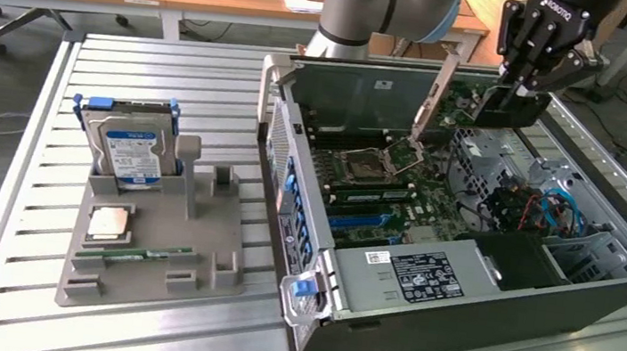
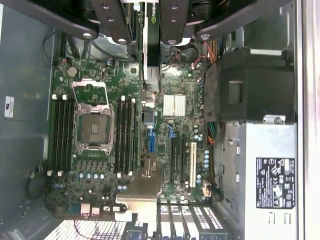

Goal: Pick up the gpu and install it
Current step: 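Insert the gpu into the slot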

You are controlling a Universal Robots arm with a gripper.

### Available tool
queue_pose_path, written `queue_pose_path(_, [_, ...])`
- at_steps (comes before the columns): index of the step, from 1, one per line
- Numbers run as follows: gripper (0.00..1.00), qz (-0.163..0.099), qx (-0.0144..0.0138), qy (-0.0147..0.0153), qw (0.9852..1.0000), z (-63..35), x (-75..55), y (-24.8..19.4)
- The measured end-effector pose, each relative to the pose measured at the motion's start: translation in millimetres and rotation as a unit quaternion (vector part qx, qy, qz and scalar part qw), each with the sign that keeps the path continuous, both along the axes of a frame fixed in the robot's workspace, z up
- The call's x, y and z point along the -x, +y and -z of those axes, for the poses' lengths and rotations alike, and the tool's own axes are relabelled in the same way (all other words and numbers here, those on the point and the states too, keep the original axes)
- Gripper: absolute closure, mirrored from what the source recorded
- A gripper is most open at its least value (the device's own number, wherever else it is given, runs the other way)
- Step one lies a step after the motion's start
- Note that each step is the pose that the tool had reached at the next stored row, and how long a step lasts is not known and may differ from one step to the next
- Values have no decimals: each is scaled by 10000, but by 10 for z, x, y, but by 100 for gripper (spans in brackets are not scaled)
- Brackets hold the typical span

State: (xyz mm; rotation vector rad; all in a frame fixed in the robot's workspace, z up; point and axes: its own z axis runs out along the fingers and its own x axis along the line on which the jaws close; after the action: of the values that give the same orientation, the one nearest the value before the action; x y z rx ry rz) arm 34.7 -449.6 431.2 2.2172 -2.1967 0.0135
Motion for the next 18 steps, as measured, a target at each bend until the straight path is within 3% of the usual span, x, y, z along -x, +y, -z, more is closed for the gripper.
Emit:
queue_pose_path(7, [74, 1, -1, 0, 10000, 35, 138, 13])
queue_pose_path(18, [74, 0, 0, 0, 10000, 109, 163, 18])
